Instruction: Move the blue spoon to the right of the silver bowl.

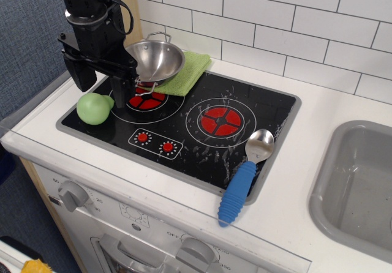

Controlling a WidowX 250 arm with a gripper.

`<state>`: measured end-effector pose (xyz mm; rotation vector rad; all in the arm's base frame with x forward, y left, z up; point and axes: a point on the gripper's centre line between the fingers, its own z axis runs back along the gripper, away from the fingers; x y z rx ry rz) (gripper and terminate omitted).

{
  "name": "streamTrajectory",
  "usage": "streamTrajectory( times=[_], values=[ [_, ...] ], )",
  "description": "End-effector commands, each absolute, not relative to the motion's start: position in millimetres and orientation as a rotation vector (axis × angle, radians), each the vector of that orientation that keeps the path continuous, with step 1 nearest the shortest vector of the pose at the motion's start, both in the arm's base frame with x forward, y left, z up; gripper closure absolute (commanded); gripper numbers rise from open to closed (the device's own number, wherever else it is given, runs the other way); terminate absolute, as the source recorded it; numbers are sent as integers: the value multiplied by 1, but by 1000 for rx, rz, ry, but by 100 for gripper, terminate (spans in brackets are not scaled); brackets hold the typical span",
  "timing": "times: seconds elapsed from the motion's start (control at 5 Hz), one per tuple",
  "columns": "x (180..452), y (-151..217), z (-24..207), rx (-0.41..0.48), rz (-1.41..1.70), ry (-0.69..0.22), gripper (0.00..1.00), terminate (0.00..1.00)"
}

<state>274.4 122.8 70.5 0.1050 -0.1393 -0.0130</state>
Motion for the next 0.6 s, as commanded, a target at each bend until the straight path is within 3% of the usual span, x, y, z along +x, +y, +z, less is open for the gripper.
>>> streamTrajectory(
  times=[0.0, 0.4],
  values=[
    [274, 123, 70, 105, -13, -139, 0, 0],
    [271, 36, 120, 106, -110, -238, 0, 0]
  ],
)
